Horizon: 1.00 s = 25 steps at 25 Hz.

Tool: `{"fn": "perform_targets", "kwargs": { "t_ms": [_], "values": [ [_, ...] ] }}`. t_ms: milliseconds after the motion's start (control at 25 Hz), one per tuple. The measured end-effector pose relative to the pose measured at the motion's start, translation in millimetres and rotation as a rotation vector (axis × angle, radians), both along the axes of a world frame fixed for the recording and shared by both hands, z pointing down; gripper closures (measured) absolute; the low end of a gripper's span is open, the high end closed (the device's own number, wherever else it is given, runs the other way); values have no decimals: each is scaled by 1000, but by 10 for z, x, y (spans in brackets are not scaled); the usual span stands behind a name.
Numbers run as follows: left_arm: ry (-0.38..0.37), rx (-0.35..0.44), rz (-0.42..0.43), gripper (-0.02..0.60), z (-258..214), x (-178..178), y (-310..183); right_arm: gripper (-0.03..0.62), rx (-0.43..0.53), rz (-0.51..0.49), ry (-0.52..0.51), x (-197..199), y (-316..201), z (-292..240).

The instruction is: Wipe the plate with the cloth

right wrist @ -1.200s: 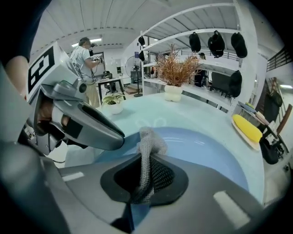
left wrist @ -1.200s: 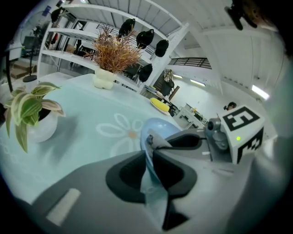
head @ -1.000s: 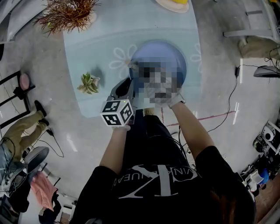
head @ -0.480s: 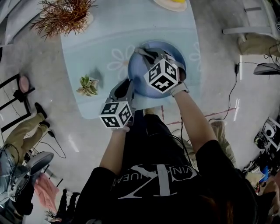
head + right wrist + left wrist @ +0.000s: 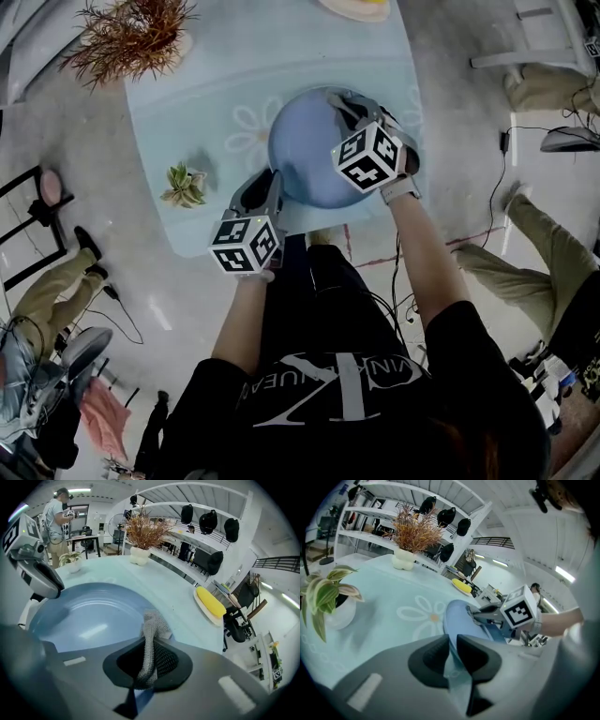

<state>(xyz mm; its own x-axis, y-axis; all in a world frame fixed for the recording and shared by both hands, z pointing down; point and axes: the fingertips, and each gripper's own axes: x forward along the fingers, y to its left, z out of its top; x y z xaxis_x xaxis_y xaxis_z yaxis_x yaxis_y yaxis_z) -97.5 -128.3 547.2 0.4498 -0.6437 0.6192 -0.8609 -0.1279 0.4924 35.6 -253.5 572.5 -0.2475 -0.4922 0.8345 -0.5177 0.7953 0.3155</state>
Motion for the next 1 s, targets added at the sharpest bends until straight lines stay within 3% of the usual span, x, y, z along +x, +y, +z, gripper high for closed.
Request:
{"fn": "perform_targets", "kwargs": {
  "t_ms": [560, 1000],
  "values": [
    [5, 13, -15, 581, -12, -3, 7, 563, -42, 47, 86, 549, 494, 27],
    [27, 13, -64, 581, -40, 13, 60, 563, -137, 23, 70, 578, 948, 16]
  ]
}}
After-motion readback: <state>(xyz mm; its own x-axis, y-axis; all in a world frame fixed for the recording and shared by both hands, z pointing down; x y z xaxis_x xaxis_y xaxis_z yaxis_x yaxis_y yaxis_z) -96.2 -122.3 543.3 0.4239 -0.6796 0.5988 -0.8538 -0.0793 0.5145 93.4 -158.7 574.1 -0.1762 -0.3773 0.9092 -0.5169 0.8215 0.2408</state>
